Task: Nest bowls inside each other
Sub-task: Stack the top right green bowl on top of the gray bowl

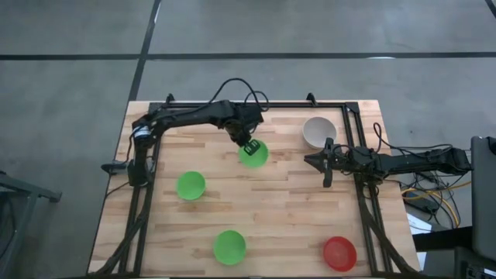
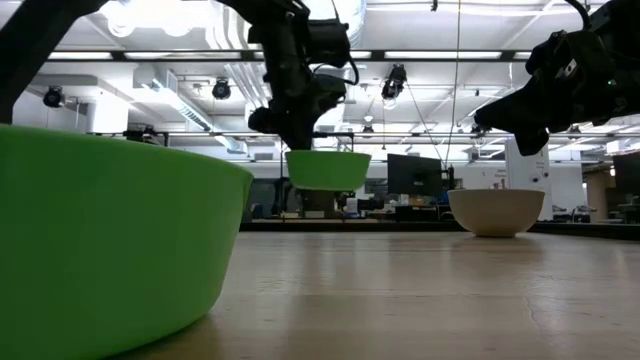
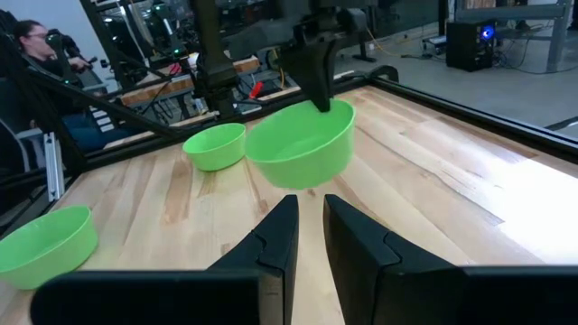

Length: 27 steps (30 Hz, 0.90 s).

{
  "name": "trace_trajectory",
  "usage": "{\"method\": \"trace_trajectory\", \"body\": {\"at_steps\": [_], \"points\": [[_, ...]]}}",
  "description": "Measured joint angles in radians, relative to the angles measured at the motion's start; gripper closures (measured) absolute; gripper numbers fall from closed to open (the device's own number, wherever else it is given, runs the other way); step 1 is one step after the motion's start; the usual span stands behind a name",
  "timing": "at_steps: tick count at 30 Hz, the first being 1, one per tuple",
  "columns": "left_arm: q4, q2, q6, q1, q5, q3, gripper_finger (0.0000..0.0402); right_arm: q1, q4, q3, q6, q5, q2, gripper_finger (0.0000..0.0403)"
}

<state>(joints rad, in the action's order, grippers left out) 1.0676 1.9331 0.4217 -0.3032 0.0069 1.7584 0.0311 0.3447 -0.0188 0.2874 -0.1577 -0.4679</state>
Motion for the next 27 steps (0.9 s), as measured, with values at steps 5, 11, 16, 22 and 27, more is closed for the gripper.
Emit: {"method": "trace_trajectory", "body": {"at_steps": [5,11,16,22,27], "points": [[-0.004,-0.013,0.033,-0.006,-0.005,0.000,0.0400,0.000,0.000,0.000,0.000,0.000,0.000,0.0349],[-0.004,-0.021,0.045,-0.018,-0.011,0.000,0.0400,0.000,0.000,0.000,-0.004,0.000,0.000,0.0349],[-0.002,-0.021,0.052,-0.018,-0.032,0.000,0.0399,0.000,0.000,0.000,-0.170,-0.002,0.000,0.0349],[0.005,-0.023,0.053,-0.023,-0.037,0.000,0.0399,0.000,0.000,0.000,-0.235,-0.002,0.000,0.0349],[0.012,-0.023,0.059,-0.024,-0.111,0.000,0.0399,0.000,0.015,0.000,-0.232,-0.002,0.000,0.0349]]}}
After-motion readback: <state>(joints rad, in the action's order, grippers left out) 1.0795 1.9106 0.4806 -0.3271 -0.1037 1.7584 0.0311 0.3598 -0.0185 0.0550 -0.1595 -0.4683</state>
